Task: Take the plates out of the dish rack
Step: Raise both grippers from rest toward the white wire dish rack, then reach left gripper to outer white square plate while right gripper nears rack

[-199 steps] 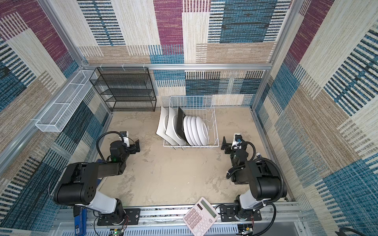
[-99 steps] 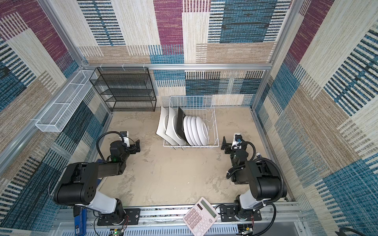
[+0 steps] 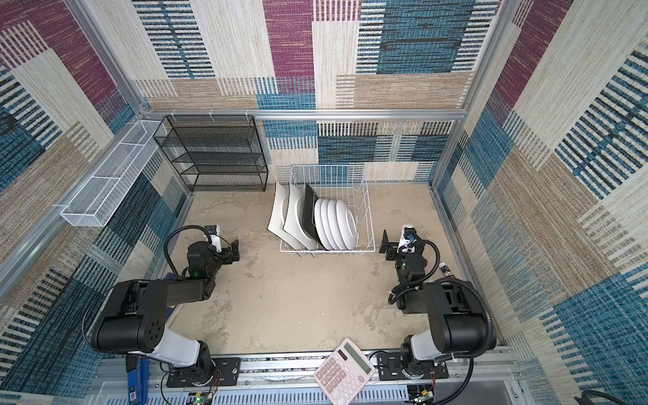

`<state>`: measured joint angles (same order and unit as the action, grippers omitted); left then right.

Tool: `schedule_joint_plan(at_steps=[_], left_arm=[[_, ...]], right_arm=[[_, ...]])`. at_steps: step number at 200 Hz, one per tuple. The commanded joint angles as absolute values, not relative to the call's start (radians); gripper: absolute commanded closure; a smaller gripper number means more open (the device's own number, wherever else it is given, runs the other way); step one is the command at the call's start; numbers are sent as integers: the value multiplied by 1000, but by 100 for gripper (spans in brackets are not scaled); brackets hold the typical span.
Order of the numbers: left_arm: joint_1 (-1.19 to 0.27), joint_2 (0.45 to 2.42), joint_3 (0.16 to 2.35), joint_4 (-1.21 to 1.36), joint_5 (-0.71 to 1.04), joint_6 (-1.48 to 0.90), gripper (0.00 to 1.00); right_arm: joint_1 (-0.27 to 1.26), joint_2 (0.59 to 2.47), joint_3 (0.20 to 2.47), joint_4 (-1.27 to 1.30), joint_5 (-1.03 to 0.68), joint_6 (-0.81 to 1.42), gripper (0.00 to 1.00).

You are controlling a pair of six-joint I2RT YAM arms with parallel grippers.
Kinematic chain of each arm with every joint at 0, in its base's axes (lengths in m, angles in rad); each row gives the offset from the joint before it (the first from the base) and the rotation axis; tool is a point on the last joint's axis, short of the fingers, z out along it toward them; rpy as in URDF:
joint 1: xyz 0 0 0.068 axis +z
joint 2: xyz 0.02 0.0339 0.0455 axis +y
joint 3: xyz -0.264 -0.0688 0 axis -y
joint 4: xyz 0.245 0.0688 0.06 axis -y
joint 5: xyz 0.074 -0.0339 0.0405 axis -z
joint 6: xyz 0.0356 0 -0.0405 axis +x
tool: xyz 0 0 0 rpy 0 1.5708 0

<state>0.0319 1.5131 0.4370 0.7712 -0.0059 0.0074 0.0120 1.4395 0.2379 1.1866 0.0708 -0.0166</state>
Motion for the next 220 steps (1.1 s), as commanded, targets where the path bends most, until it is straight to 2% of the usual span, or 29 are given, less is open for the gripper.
schedule_joint_plan(at_steps=[1, 22, 58, 120, 168, 220], left_arm=[[34, 1454, 476, 666, 16, 6, 3], [33, 1393, 574, 449, 58, 27, 2], [33, 1286, 650, 379, 77, 53, 2], [17, 1149, 925, -25, 233, 5, 1], [-5, 1149, 1104, -266, 290, -63, 1], [-82, 1251, 1246, -418, 386, -160, 2]], right_arm=[[15, 1384, 252, 1099, 60, -26, 1], [15, 1312, 265, 1029, 73, -23, 1], [24, 1209, 331, 846, 107, -12, 1], [40, 1098, 461, 568, 64, 52, 1], [64, 1022, 563, 371, -145, 13, 1], [75, 1111, 765, 190, -446, -6, 1]])
